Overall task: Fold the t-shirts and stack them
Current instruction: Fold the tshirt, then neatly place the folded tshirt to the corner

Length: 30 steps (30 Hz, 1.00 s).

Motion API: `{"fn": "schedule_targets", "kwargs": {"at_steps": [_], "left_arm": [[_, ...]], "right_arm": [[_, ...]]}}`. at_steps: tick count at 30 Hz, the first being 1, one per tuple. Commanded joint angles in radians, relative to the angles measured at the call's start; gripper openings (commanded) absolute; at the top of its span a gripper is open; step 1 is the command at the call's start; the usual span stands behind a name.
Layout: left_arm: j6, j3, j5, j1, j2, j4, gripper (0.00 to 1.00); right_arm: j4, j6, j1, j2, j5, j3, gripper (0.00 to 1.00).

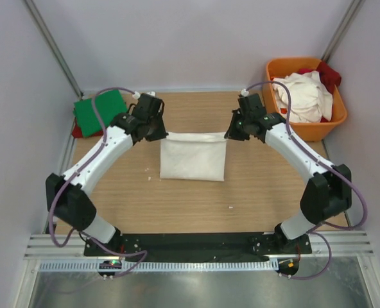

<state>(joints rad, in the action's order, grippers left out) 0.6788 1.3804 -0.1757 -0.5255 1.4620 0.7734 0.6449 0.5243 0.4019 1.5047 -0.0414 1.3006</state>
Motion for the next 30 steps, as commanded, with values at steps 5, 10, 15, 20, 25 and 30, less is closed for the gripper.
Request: {"fn": "schedule_targets", "kwargs": {"at_steps": [5, 10, 15, 20, 25, 30], "left_arm": [[-0.199, 0.625, 0.169, 0.212, 0.603, 0.192, 0.85], [-0.154, 1.283, 0.22, 0.266, 0.994, 0.596, 0.9], [-0.119, 0.504, 0.281, 0.292, 0.55, 0.091, 0.95], [-0.157, 0.238, 0.387, 0.3, 0.328, -0.081, 0.97], [-0.148, 0.016, 0.527, 0.302, 0.314, -0.254, 1.0], [-0.116, -0.115, 0.562, 0.302, 0.333, -0.42, 1.0]], "right_arm": [[0.107, -0.067, -0.201, 0.551, 0.112, 0.561, 0.72], [0.216, -0.124, -0.221, 0.605, 0.095, 0.838, 0.84], [0.024, -0.116, -0.219, 0.279, -0.03, 0.432, 0.85], [-0.059, -0.093, -0.175, 0.031, -0.08, 0.09, 0.86], [-0.071, -0.06, -0.147, -0.223, -0.103, -0.15, 0.86], [-0.08, -0.012, -0.146, -0.415, -0.149, -0.308, 0.86]]}}
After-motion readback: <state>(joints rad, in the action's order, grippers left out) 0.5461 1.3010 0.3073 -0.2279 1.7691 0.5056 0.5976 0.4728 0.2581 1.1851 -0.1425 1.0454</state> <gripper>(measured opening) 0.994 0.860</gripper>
